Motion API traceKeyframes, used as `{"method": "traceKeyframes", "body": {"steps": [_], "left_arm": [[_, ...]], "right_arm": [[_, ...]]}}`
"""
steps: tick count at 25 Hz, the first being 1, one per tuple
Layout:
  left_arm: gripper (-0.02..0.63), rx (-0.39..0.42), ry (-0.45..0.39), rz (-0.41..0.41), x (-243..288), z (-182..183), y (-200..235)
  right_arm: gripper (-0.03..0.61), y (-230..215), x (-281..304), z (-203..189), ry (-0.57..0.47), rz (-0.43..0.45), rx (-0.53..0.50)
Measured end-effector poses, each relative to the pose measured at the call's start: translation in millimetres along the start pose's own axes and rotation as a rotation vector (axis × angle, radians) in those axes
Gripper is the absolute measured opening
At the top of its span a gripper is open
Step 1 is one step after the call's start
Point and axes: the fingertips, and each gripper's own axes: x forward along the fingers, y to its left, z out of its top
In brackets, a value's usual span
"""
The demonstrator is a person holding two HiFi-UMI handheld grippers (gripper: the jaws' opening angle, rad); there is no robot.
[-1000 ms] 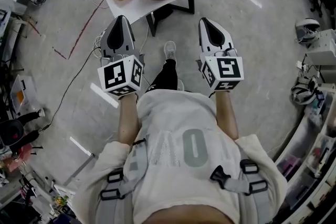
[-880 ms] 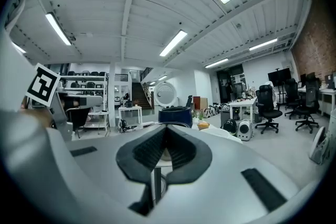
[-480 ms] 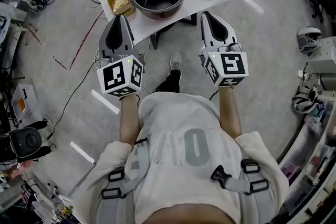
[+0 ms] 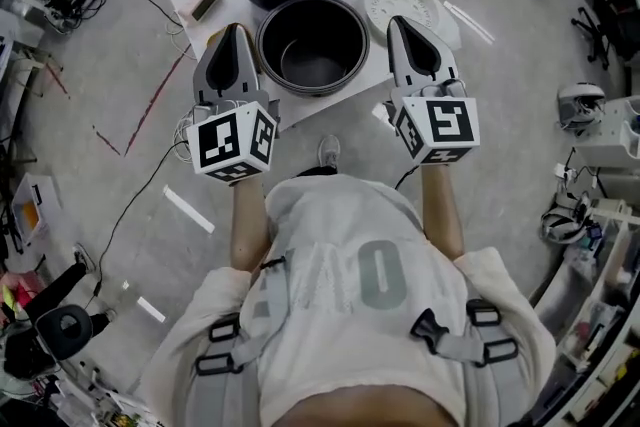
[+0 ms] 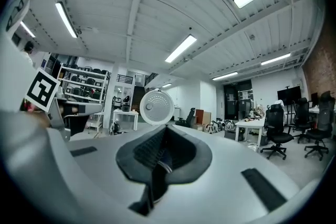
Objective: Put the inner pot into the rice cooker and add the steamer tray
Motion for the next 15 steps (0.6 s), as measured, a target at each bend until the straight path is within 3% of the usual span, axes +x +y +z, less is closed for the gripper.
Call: {"method": "traceKeyframes", "body": {"steps": [7,15], "left_arm": [[0.021,0.043,0.000,-0.030,58,-3,15],[0.021,0.049,0.004,-0.026,70,-20,13]], "right_arm": [[0.008,-15,61,0,0.004,-0.022,0.011],[0.008,-17,86,-22,0.013,-0.026,-0.005]]}}
